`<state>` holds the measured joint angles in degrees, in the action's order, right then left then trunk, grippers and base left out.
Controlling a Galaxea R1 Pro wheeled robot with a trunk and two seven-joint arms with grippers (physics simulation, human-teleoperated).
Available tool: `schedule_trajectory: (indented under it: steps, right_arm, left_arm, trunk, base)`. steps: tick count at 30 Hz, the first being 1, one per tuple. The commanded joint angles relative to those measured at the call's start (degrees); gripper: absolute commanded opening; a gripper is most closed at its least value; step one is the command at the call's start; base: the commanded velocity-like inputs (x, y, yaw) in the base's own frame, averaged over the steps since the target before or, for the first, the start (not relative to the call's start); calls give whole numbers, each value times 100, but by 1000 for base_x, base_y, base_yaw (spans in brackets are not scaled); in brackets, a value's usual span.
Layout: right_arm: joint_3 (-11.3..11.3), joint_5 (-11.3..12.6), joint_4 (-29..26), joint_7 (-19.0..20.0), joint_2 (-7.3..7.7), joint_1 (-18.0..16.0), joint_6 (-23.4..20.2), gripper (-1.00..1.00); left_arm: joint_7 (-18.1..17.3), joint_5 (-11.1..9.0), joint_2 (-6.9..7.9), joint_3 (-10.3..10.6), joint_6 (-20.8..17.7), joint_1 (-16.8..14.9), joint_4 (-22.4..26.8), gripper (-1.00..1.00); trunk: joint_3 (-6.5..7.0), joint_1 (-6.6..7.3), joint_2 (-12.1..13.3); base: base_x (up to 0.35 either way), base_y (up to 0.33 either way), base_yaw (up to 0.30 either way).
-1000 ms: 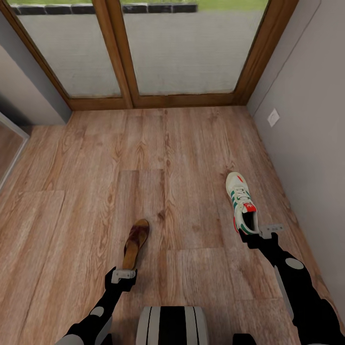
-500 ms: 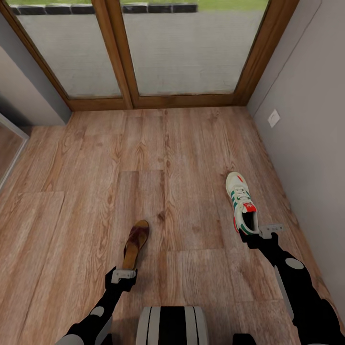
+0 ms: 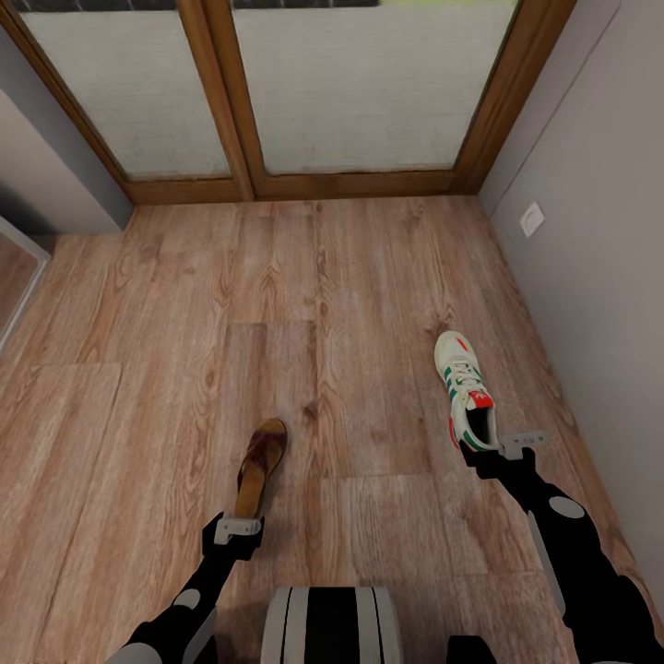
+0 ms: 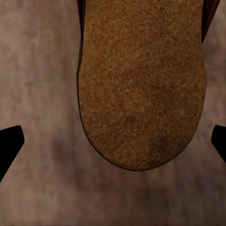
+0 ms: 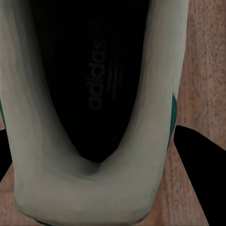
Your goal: Pick up the two gym shoes and the two sandals from the corridor floor and place them onto the hallstand (shoe rack) in the corridor, making sure they are on the rack and not on the floor. Arrange them so the two gym shoes are next to each other and the two sandals are next to each other.
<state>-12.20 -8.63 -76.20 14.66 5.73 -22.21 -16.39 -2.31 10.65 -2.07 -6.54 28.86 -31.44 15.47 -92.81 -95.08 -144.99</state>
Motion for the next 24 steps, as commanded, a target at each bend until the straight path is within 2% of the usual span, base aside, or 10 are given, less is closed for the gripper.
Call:
schedule_trajectory:
  steps: [1,24]
  right_arm:
    - [-11,-60,-9,46,-2,-2,-22,-100]
    - [-14,-60,-9,46,-2,-2,-22,-100]
  left_arm:
    - [-24,40,-2,-52,21,-2,-17,100]
    - [-24,34,-1,-51,28,-2,-29,100]
  trunk:
    - [-3,1,-1]
    - [-3,1,-1]
  base:
    - [0,0,0]
    - [21,-9,0]
